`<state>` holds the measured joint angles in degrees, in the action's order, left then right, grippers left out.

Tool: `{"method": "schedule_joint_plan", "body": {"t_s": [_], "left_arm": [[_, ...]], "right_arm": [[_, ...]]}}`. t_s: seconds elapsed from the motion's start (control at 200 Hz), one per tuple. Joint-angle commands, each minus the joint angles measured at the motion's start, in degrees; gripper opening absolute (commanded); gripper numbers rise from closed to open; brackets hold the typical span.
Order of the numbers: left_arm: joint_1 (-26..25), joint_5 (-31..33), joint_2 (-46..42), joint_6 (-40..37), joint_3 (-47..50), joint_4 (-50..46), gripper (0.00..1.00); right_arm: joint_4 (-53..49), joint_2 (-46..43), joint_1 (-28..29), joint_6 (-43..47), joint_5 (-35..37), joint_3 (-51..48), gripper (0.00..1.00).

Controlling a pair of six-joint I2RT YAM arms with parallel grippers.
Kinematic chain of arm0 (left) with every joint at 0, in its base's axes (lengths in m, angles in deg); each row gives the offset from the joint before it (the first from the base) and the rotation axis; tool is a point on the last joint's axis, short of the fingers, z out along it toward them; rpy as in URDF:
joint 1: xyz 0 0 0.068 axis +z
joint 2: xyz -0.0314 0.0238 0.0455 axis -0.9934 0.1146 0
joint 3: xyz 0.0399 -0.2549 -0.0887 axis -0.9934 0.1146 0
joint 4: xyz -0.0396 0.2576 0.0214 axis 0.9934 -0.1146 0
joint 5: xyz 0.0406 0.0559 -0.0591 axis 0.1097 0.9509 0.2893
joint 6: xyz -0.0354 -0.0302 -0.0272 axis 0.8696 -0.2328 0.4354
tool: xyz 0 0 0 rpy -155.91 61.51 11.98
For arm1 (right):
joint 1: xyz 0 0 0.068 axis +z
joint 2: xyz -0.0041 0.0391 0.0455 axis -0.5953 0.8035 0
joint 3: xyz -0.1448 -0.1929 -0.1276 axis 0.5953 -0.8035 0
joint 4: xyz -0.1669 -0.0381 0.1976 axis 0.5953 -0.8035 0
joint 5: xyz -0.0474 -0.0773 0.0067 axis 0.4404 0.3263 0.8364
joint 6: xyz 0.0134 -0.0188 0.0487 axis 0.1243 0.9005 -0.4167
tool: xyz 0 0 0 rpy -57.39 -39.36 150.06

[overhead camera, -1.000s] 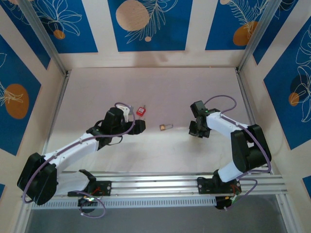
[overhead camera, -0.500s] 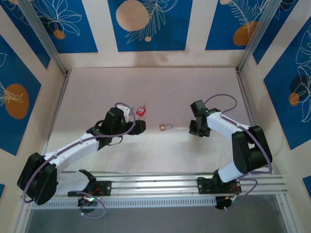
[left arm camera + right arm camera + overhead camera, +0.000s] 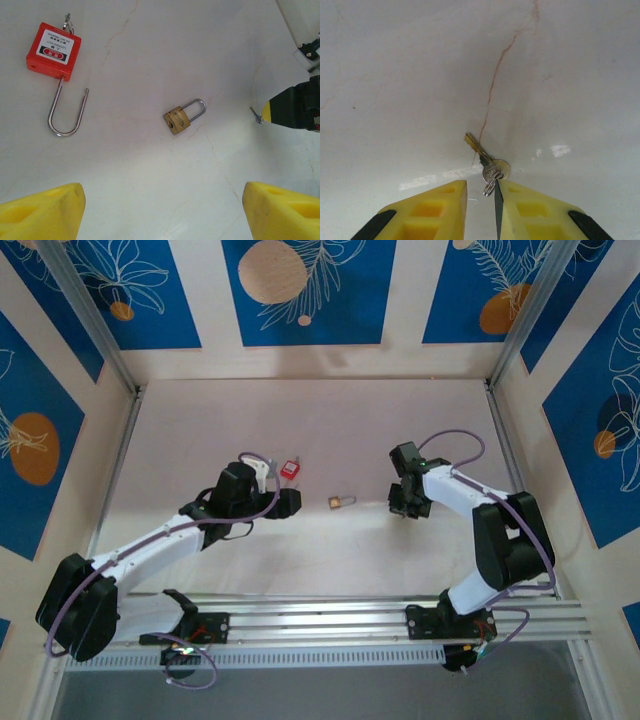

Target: Unlock with the key

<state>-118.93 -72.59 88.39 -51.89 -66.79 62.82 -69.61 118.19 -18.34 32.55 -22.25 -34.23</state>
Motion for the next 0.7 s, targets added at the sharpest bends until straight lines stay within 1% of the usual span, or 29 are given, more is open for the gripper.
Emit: {"method": "schedule_joint_plan", "body": {"t_s": [0.0, 0.19, 0.28, 0.36, 0.54, 0.695], "left_arm": [[-0.6, -1.2, 0.1, -1.1, -0.9, 0.7, 0.82], [-0.6, -1.3, 0.5, -1.2, -0.8, 1.1, 0.82], [-0.5, -1.5, 0.7, -1.4, -0.6, 1.4, 0.82], [-0.5, -1.9, 1.4, -1.5, -0.6, 1.6, 0.82], [-0.7, -2.6, 1.9, -1.2, -1.0, 2.3, 0.82], [-0.7, -2.6, 1.7, -1.4, -1.0, 2.2, 0.82]], "right_arm": [[-2.4, 0.1, 0.0, -1.3, 1.5, 1.3, 0.24], [-2.2, 1.0, -0.2, -1.5, 1.2, 1.1, 0.24], [-2.1, 1.2, 0.1, -1.2, 1.1, 1.3, 0.18], [-1.9, 0.9, 0.6, -1.3, 2.1, 0.9, 0.18], [-2.3, 1.8, 0.5, -0.9, 1.6, 1.7, 0.23], [-2.6, 2.1, 0.4, -1.1, 2.1, 2.1, 0.24]]}}
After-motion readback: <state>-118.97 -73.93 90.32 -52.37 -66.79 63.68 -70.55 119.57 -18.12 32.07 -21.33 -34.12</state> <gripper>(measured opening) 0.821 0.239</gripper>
